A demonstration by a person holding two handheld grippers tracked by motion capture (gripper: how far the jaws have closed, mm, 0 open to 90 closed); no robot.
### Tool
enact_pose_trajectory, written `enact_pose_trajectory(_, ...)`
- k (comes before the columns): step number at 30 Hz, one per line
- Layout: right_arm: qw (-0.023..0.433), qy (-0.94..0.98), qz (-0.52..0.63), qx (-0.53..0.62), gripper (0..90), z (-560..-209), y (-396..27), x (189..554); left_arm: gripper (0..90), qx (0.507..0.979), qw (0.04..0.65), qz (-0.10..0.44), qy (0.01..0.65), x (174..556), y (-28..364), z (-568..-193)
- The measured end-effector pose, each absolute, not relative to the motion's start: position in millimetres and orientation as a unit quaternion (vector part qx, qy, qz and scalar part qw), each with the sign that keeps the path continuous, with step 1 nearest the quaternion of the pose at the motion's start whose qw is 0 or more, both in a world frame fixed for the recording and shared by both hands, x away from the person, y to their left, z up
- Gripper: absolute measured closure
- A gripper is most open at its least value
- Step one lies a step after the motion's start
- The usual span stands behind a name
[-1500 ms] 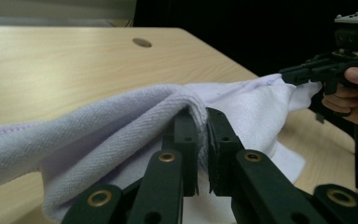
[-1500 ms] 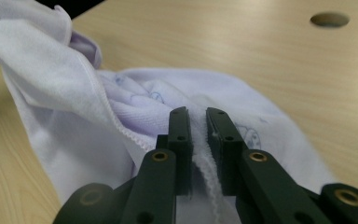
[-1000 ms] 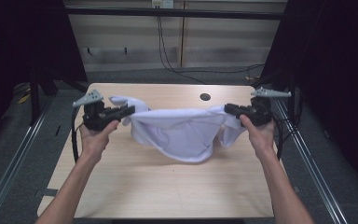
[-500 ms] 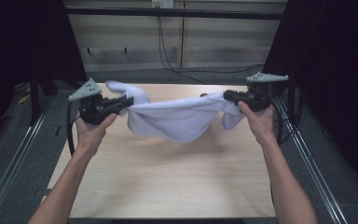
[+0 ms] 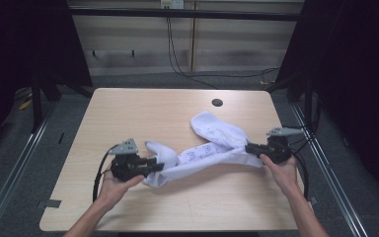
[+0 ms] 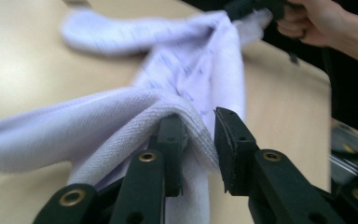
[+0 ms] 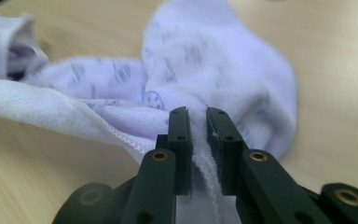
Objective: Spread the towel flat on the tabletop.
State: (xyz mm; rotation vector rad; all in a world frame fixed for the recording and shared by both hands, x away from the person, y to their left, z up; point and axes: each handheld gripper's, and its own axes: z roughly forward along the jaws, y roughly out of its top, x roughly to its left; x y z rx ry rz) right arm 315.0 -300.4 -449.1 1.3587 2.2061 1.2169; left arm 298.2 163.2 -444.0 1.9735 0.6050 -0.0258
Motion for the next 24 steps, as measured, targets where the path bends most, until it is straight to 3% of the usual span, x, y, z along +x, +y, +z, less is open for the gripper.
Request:
enact_pose_trajectory(4, 0.13, 0.768, 0.392, 0.489, 79.2, -475.1, -310.7, 301.2, 56.5, 0.82, 0.509, -0.017, 0.26, 292.7, 170.5, -447.3)
enact_pose_trajectory(6, 0.144, 0.778, 0.367, 0.489, 72.0, -479.6, -312.4, 299.8, 51.8, 0.811, 0.518, -0.014, 0.27, 295.6, 179.3, -446.0)
enact_pose_trajectory(10, 0.173, 0.767, 0.38, 0.487, 58.4, -464.8, -313.3, 289.6, 50.9, 0.798, 0.521, -0.004, 0.303, 304.8, 195.2, -455.2)
enact_pose_trajectory(15, 0.169, 0.768, 0.418, 0.455, 57.0, -448.1, -294.0, 270.8, 50.3, 0.827, 0.482, -0.016, 0.289, 310.1, 174.1, -474.2)
enact_pose_trajectory(19, 0.139, 0.789, 0.431, 0.415, 55.9, -448.6, -257.9, 265.9, 77.3, 0.836, 0.475, 0.0, 0.275, 309.5, 155.0, -477.4)
enact_pose_trajectory(24, 0.12, 0.81, 0.438, 0.372, 56.0, -447.2, -215.5, 273.0, 83.4, 0.843, 0.482, 0.007, 0.238, 300.4, 130.9, -470.5)
